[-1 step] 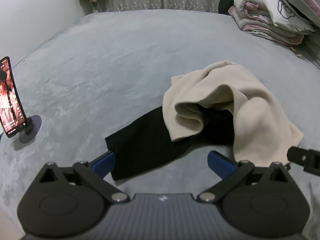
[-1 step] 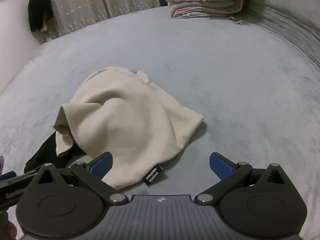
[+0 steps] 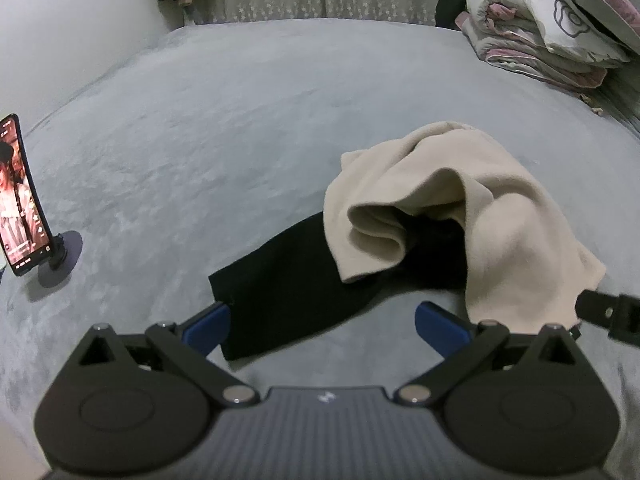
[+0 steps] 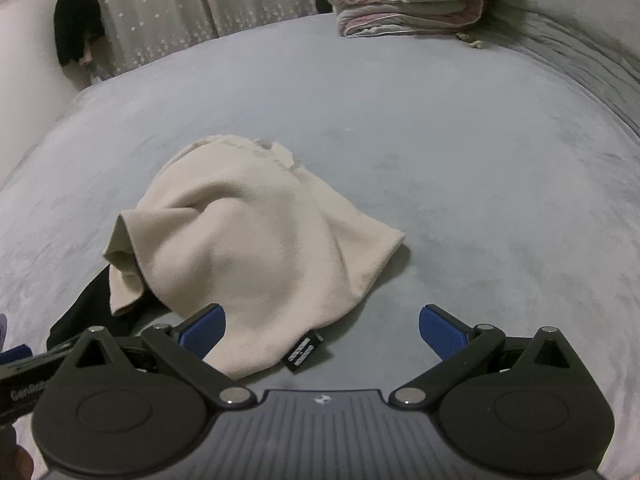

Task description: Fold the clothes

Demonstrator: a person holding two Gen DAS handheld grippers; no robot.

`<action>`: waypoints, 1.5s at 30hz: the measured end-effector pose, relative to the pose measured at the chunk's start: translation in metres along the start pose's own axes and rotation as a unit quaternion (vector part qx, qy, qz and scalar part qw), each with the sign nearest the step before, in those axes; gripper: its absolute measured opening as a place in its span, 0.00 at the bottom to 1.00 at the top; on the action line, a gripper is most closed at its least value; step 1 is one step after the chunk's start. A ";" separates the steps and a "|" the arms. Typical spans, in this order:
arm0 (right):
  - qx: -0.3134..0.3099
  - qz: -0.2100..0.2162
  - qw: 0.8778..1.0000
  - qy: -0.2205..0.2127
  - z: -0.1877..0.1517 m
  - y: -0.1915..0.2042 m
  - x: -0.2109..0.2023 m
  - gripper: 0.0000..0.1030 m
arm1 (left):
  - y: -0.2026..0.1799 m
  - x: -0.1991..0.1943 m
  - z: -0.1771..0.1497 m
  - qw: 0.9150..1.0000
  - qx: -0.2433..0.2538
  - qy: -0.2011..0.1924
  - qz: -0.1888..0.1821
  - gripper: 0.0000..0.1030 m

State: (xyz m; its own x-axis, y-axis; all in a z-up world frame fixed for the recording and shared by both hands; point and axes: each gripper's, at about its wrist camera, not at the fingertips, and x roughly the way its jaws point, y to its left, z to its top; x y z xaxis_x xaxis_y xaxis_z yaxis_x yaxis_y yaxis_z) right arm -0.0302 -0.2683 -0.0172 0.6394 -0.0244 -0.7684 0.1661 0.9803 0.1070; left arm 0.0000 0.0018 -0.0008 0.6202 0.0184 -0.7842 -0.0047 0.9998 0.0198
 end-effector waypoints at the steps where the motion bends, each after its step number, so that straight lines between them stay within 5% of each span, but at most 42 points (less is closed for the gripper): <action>1: 0.002 0.002 1.000 0.001 0.001 -0.001 0.001 1.00 | 0.002 0.001 0.000 1.000 -0.001 0.003 -0.001 1.00; 45: 0.011 0.013 1.000 0.019 0.003 -0.003 0.013 1.00 | 0.001 0.005 -0.007 1.000 0.014 0.003 0.002 1.00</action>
State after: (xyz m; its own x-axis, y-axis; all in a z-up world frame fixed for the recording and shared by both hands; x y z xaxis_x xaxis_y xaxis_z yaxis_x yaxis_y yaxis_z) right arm -0.0207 -0.2720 -0.0256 0.6147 0.0097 -0.7887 0.1662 0.9759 0.1415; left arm -0.0024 0.0026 -0.0090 0.6149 0.0233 -0.7883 0.0151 0.9990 0.0414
